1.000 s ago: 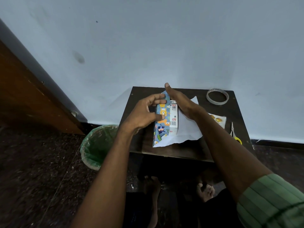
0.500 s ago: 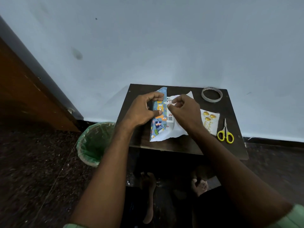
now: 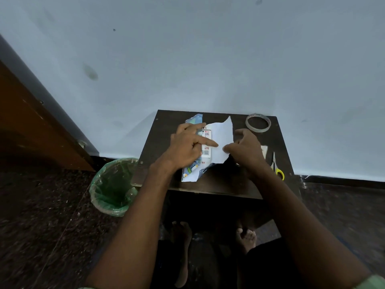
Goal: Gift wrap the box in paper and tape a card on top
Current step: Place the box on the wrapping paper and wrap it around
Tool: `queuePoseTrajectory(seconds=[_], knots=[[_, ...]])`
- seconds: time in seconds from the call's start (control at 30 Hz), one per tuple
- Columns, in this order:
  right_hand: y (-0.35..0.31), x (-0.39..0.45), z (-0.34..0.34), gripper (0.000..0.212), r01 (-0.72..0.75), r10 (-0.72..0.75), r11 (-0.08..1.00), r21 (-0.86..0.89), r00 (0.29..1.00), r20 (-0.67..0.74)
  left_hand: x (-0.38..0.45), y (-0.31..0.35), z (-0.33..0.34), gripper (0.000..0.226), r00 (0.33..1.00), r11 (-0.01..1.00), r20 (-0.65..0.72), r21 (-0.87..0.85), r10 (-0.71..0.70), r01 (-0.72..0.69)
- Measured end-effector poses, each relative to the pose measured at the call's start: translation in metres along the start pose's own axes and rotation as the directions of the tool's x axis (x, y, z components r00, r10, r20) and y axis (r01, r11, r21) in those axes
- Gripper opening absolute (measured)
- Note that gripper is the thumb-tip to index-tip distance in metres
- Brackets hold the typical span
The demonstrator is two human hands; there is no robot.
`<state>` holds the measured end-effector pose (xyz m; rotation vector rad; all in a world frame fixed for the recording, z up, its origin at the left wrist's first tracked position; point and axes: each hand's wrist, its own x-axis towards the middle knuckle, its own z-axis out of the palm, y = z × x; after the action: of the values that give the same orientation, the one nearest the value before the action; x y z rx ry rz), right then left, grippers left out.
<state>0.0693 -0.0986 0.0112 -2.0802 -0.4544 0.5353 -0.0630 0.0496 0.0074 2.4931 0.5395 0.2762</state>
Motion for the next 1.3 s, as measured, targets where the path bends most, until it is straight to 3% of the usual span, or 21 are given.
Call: queuePoseTrajectory(seconds=[0.13, 0.33, 0.47, 0.57, 0.63, 0.7, 0.8, 0.93, 1.07, 1.17, 1.3], knots=[[-0.008, 0.006, 0.003, 0.057, -0.013, 0.009, 0.981, 0.196, 1.0, 0.02, 0.001, 0.009, -0.004, 0.059, 1.0, 0.998, -0.014, 0.068, 0.003, -0.002], [-0.008, 0.008, -0.003, 0.041, 0.026, -0.022, 0.956, 0.293, 1.0, -0.018, 0.004, 0.007, -0.011, 0.059, 0.998, 0.997, -0.059, 0.064, -0.034, 0.038], [-0.01, 0.004, 0.002, 0.025, 0.008, -0.036, 0.925, 0.38, 0.997, 0.066, 0.007, 0.009, -0.006, 0.062, 1.0, 0.996, 0.001, 0.083, 0.023, -0.023], [-0.013, -0.003, 0.012, 0.017, 0.014, -0.062, 0.91, 0.415, 0.993, 0.101, 0.007, 0.003, -0.001, 0.069, 1.0, 0.999, 0.013, -0.029, 0.024, -0.023], [-0.016, -0.006, 0.017, 0.023, 0.024, -0.079, 0.898, 0.439, 0.991, 0.107, 0.009, -0.006, -0.001, 0.077, 0.998, 0.972, -0.055, -0.233, -0.011, -0.002], [-0.02, -0.008, 0.02, 0.029, 0.03, -0.088, 0.892, 0.452, 0.99, 0.109, 0.012, -0.012, -0.001, 0.08, 0.989, 0.948, -0.134, -0.318, -0.067, 0.021], [-0.02, -0.007, 0.022, 0.035, 0.039, -0.103, 0.888, 0.457, 0.988, 0.117, 0.013, -0.017, 0.0, 0.069, 0.97, 0.956, -0.177, -0.27, -0.164, 0.113], [-0.019, -0.004, 0.023, 0.042, 0.054, -0.125, 0.906, 0.42, 0.982, 0.143, 0.009, -0.016, -0.003, 0.038, 0.988, 0.93, -0.117, -0.363, -0.105, 0.055], [-0.019, -0.006, 0.022, 0.052, 0.087, -0.157, 0.936, 0.342, 0.97, 0.183, 0.008, -0.015, -0.003, 0.034, 0.99, 0.953, -0.113, -0.301, -0.082, 0.044], [-0.019, -0.012, 0.022, 0.057, 0.115, -0.185, 0.941, 0.317, 0.962, 0.201, 0.007, -0.013, -0.004, 0.042, 0.992, 0.969, -0.117, -0.247, -0.055, 0.025], [-0.017, -0.02, 0.023, 0.061, 0.146, -0.228, 0.928, 0.342, 0.95, 0.213, 0.008, -0.013, -0.006, 0.081, 0.995, 0.967, -0.1, -0.25, 0.023, -0.047]])
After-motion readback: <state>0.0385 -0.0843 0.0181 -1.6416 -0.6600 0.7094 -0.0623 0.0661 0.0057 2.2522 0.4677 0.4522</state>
